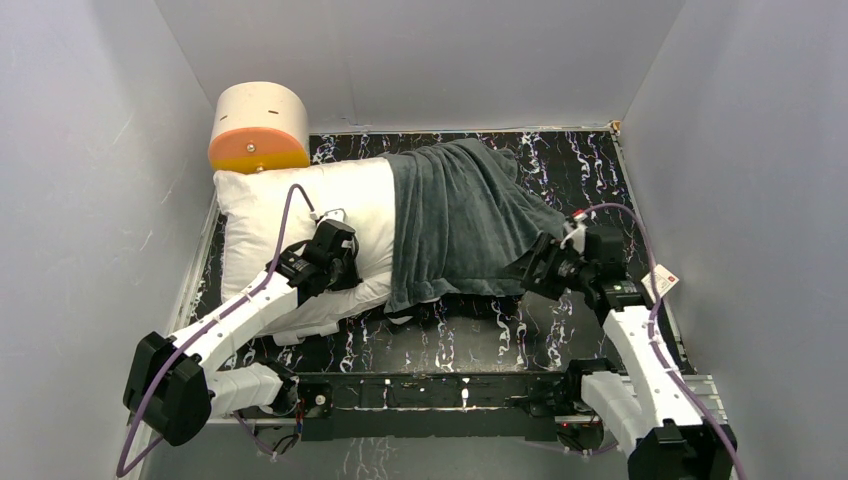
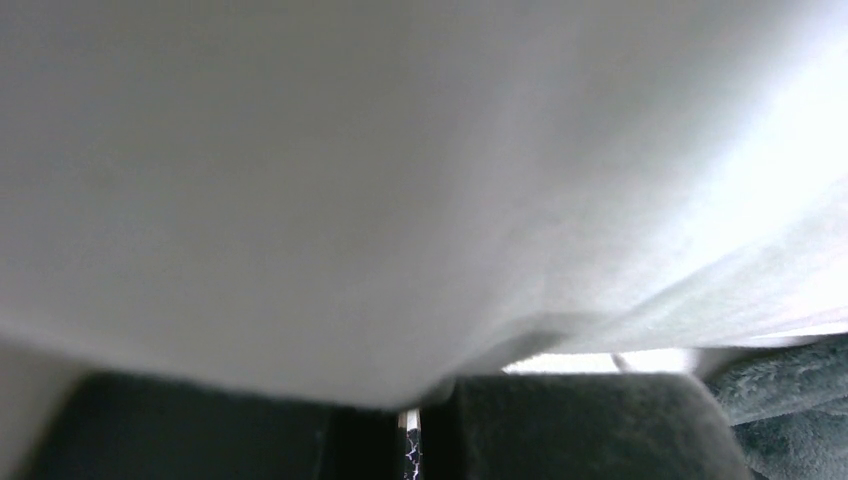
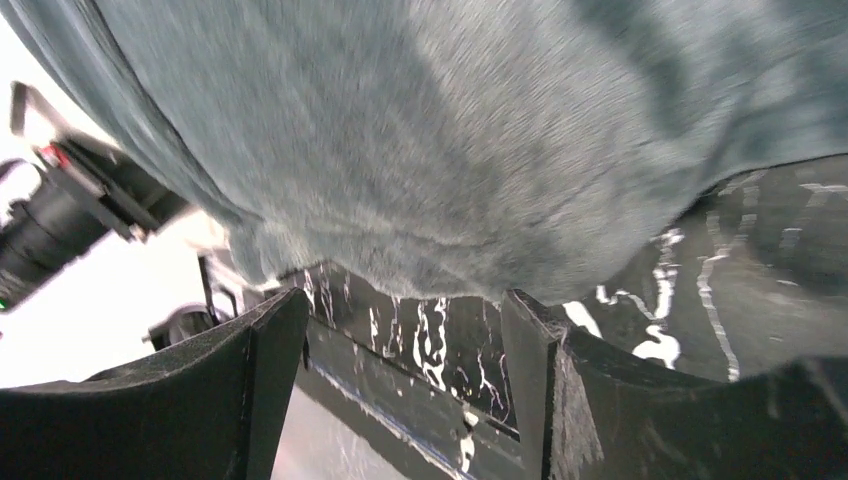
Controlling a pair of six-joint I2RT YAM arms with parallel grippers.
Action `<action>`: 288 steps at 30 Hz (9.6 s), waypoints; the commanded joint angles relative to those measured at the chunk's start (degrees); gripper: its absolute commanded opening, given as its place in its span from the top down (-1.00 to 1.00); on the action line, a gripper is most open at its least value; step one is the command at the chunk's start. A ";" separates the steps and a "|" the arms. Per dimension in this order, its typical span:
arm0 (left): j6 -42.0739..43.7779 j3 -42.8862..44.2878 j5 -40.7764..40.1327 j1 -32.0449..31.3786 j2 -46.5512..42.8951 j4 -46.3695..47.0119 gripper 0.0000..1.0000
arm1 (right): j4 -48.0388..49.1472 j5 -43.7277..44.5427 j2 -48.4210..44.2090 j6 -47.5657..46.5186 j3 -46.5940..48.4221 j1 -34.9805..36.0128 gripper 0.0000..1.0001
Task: Remove the pillowcase from the pillow
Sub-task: Remove the pillow from the pillowcase.
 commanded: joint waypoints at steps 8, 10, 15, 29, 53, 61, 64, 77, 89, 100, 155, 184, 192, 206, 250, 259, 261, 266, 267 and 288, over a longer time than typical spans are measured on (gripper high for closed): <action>1.21 -0.79 -3.14 1.28 0.56 -4.66 1.00 | 29.58 31.61 7.39 10.03 -8.34 23.15 -0.57; 0.76 -1.32 -3.49 1.29 0.35 -4.82 1.00 | 31.48 36.15 7.10 10.63 -8.38 23.16 -0.13; -1.44 -2.21 -7.37 1.29 0.47 -6.37 1.00 | 20.02 43.18 7.10 8.20 -3.59 23.00 0.95; -3.77 -3.99 -12.70 5.33 0.73 -8.53 1.00 | -2.37 62.01 0.06 -1.13 8.88 3.79 1.00; 6.74 9.29 8.41 5.24 -16.31 -2.96 -0.06 | 4.60 12.51 48.55 -13.35 45.81 16.47 -0.50; 15.13 34.53 0.52 5.61 5.32 -7.73 -0.72 | 16.65 25.34 34.47 -5.21 12.68 32.98 0.03; 18.56 40.91 4.20 9.48 13.66 -1.31 -0.93 | 20.79 25.73 28.07 -0.42 0.88 35.68 0.16; 15.49 24.21 14.27 13.60 24.06 -3.19 0.09 | 6.47 44.43 5.94 -3.43 8.41 35.77 -0.45; 12.42 8.30 17.45 12.98 5.60 4.05 1.00 | 5.28 29.59 24.53 -5.14 28.84 10.11 -0.84; 9.27 5.42 18.19 12.98 2.48 4.04 1.00 | 15.07 25.14 46.43 13.93 37.65 10.09 -0.97; 6.65 7.30 5.67 13.42 2.19 -2.77 1.00 | 9.16 36.49 38.33 33.62 26.07 12.58 0.56; 6.56 6.09 0.04 20.88 1.34 -7.80 1.00 | 0.61 22.17 40.88 -3.87 46.69 -5.14 0.69; 6.47 7.05 7.38 20.87 0.30 -4.70 1.00 | 4.16 2.21 29.61 -4.36 28.74 -3.54 -0.49; 9.72 13.08 9.76 20.89 2.32 -6.03 1.00 | 20.35 4.04 26.95 6.54 10.54 17.61 0.57; 9.72 8.30 25.19 19.04 -4.61 -12.57 -0.45 | 1.99 41.34 54.81 -10.99 28.76 7.10 -0.61; 2.79 4.02 17.87 19.05 -5.91 -9.00 -0.20 | -0.79 56.27 48.32 -10.02 38.90 3.85 0.98; 1.13 3.07 15.15 19.05 -5.67 -8.52 -0.10 | -3.27 58.73 45.23 -10.82 43.28 2.30 1.00; -0.93 2.21 10.54 19.21 -3.90 -8.11 0.09 | -5.88 53.51 37.04 -12.92 50.45 -3.72 1.00; -1.17 2.20 9.56 19.28 -3.55 -8.23 0.12 | -6.63 51.50 36.16 -13.11 51.50 -5.23 1.00; 2.63 0.21 25.20 26.51 -4.87 -2.72 0.45 | -6.30 15.91 41.10 -11.27 39.15 -11.75 0.22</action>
